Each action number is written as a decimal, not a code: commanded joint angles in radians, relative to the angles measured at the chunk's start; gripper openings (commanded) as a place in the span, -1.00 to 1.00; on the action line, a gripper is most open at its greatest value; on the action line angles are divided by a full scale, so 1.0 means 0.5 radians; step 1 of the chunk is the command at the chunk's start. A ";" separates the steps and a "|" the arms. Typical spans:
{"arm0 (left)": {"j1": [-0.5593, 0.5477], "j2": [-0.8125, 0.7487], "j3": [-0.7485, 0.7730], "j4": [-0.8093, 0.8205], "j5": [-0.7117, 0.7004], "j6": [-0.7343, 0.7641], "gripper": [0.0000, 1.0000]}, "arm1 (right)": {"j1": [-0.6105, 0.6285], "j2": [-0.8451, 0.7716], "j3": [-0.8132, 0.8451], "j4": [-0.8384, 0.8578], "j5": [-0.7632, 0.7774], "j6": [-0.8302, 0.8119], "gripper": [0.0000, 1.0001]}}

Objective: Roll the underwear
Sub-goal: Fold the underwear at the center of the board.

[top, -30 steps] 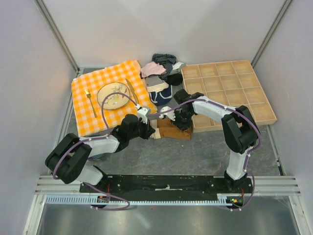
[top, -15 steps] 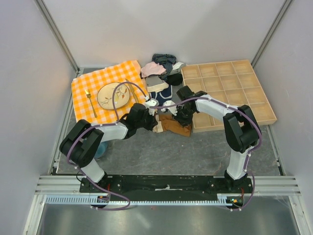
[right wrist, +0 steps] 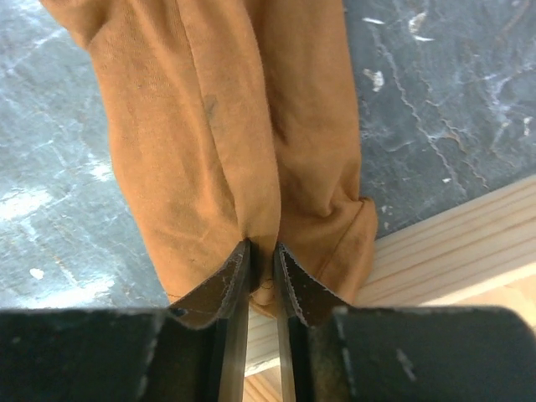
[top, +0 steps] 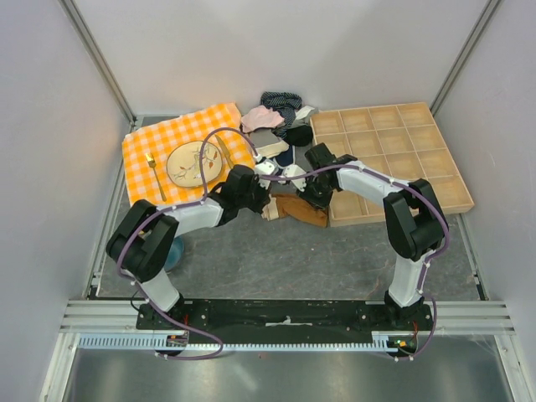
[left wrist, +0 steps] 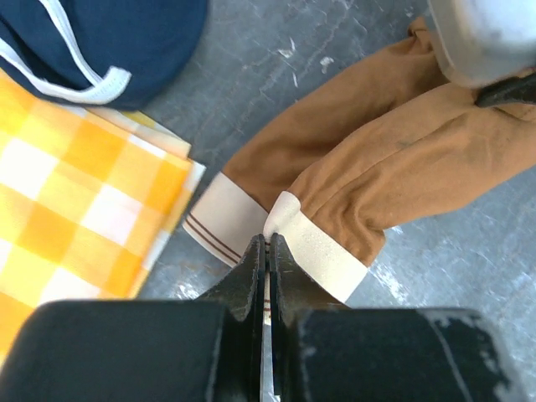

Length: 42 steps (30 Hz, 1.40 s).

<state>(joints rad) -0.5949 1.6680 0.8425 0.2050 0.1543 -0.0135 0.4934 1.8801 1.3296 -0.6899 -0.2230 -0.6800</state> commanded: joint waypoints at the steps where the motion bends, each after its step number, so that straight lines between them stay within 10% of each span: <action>1: 0.012 0.112 0.211 -0.097 -0.091 0.205 -0.97 | -0.008 -0.011 0.022 0.110 0.151 0.074 -0.52; 11: 0.012 0.348 0.432 -0.235 -0.177 0.282 -0.96 | -0.005 0.056 -0.048 0.192 0.268 0.108 -0.51; 21: 0.018 0.159 0.414 -0.287 -0.309 0.073 0.01 | -0.005 0.118 -0.076 0.192 0.234 0.108 -0.48; 33: 0.076 -0.525 -0.235 0.058 -0.024 -0.286 0.26 | -0.005 0.145 -0.076 0.156 0.148 0.102 -0.46; 42: -0.237 -0.538 -0.611 0.556 0.093 0.585 0.27 | -0.005 0.164 -0.070 0.140 0.133 0.102 -0.46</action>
<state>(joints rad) -0.6590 1.3830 0.5488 0.3004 0.1852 0.0288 0.4870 1.9240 1.3064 -0.5880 -0.1375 -0.6250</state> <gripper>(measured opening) 0.631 0.271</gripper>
